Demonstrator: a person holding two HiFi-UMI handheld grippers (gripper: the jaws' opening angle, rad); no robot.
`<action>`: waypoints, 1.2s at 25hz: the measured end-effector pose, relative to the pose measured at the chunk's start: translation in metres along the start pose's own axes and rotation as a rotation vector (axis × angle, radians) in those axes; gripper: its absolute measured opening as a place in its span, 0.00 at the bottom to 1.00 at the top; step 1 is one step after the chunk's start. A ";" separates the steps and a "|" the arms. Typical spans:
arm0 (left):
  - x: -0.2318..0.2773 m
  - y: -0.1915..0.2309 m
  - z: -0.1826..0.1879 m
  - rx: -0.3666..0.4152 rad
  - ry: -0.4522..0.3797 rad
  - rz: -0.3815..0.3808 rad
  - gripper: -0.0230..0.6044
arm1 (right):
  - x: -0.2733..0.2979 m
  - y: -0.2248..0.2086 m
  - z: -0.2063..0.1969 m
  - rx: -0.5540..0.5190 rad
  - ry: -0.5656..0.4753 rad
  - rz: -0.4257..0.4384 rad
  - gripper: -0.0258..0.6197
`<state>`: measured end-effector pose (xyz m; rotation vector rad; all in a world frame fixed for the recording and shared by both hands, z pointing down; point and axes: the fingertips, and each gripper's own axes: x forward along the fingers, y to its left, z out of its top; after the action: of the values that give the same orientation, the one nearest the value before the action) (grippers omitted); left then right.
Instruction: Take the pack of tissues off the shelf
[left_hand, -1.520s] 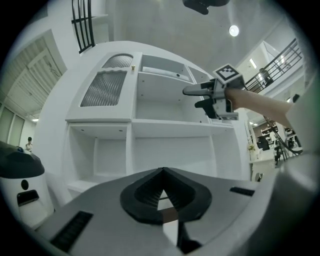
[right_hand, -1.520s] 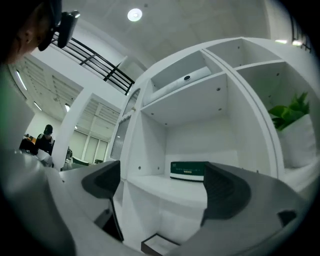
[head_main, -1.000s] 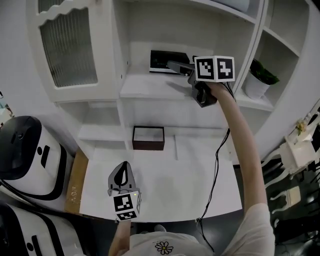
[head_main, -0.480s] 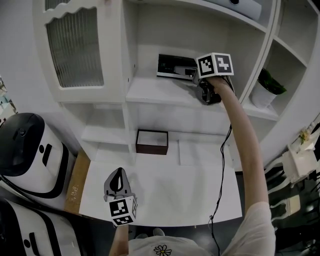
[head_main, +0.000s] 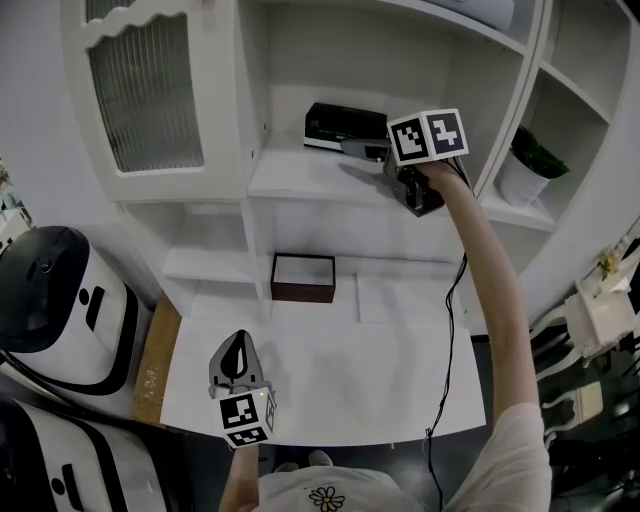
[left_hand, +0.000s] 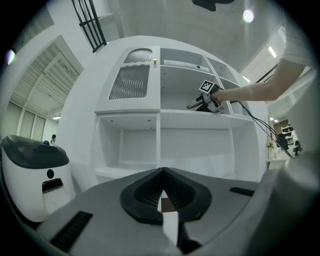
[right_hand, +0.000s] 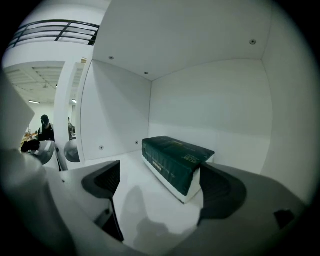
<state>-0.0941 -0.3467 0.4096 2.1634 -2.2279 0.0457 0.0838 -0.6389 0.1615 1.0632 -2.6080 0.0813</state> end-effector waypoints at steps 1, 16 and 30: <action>-0.001 0.000 0.001 0.001 -0.003 -0.001 0.04 | -0.001 0.004 -0.001 -0.010 0.001 0.002 0.82; -0.032 0.018 0.006 0.006 -0.023 -0.002 0.04 | -0.017 0.073 0.000 -0.034 -0.033 0.074 0.82; -0.029 0.016 0.003 0.008 -0.019 -0.009 0.04 | -0.025 0.028 -0.004 -0.009 -0.003 -0.011 0.82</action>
<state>-0.1089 -0.3175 0.4048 2.1874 -2.2311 0.0346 0.0826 -0.6012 0.1595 1.0757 -2.6018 0.0652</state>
